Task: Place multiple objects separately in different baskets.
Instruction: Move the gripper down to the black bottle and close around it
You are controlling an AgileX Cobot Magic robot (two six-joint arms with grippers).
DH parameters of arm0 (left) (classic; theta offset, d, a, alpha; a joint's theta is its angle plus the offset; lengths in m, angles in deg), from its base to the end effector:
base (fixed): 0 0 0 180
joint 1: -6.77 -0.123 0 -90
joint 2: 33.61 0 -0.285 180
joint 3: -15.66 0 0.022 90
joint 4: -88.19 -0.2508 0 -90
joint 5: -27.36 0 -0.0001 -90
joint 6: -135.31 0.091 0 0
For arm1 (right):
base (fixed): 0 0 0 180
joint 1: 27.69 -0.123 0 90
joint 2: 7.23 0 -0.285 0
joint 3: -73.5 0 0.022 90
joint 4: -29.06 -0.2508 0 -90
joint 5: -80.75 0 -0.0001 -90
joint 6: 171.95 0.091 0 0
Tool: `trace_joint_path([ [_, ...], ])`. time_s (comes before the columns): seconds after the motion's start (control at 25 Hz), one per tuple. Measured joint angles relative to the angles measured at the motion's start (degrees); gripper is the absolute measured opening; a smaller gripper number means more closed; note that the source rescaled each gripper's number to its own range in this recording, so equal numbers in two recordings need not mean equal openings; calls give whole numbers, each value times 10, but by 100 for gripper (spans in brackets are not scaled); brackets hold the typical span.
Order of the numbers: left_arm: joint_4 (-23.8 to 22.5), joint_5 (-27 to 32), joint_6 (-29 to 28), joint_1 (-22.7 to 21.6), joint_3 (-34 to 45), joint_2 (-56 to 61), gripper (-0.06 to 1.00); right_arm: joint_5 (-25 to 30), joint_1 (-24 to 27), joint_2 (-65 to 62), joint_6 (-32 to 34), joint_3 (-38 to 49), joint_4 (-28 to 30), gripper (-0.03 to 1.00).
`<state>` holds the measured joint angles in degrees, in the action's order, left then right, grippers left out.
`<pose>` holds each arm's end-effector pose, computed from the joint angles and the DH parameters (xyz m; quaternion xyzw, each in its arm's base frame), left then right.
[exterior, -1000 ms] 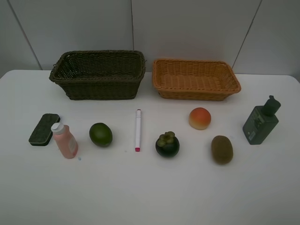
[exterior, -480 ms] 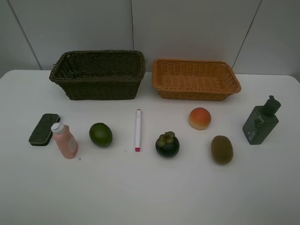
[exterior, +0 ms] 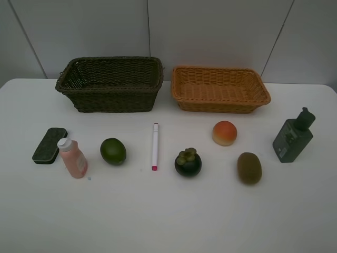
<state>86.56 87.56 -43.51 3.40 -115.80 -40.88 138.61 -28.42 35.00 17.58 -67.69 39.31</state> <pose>-0.0060 0.0019 0.2782 -0.0168 0.8478 0.0352 0.5288 0.0930 -0.0125 0.3079 0.0537 0.9313 -0.0559 0.3560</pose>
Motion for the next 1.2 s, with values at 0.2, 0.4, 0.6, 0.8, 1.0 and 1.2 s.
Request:
trace_joint_path([
  [0.2,0,0,0,0,0,0,100,-6,0,79,0,-50,-11,100],
  [0.4,0,0,0,0,0,0,100,-38,0,167,-24,-84,-51,100],
  [0.6,0,0,0,0,0,0,100,-71,0,251,-46,-102,-80,100],
  [0.8,0,0,0,0,0,0,100,-102,0,321,-58,-103,-86,100],
  [1.0,0,0,0,0,0,0,100,-131,0,375,-63,-103,-89,100],
  [1.2,0,0,0,0,0,0,100,-158,0,409,-64,-103,-89,100],
])
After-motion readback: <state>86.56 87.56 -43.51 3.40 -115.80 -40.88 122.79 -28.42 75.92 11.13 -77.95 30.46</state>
